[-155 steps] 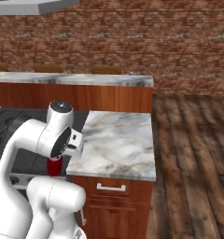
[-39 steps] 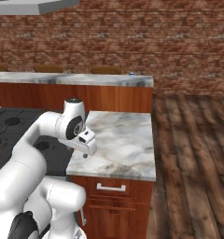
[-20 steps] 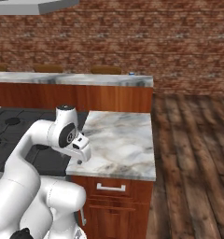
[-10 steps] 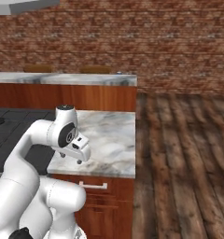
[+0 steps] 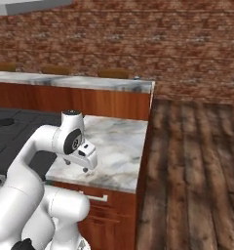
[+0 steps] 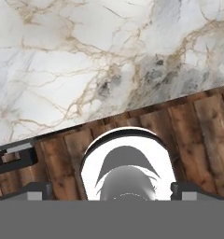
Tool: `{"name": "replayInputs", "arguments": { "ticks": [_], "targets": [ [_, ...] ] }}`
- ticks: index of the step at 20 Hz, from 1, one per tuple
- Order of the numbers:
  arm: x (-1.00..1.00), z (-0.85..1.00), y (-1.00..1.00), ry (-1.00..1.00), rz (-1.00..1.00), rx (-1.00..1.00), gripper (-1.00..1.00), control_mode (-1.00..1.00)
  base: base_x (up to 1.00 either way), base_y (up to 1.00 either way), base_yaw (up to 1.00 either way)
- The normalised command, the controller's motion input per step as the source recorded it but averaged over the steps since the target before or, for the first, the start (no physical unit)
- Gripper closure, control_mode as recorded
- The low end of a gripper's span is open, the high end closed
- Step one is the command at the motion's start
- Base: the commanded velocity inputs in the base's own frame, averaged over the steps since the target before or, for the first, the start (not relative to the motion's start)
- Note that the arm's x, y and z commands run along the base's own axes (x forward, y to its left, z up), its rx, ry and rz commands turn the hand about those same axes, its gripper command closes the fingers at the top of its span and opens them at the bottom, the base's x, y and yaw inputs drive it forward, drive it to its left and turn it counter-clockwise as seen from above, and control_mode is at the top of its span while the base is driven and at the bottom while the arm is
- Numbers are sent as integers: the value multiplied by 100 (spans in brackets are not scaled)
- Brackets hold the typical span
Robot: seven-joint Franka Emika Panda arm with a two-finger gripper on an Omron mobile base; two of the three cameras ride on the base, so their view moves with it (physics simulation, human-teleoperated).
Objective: Four empty soda cans are scattered around the kitchen. Gather all the cans and cluster them next to the stove for recycling.
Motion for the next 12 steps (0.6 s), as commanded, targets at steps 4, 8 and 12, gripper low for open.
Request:
{"name": "replayInputs", "arguments": {
  "ticks": [4, 8, 12],
  "targets": [
    [0, 0, 0, 0, 0, 0, -100, 100, -5, 8, 50],
    [0, 0, 0, 0, 0, 0, -100, 100, -11, 6, 50],
    [0, 0, 0, 0, 0, 0, -100, 100, -12, 1, 50]
  ]
}}
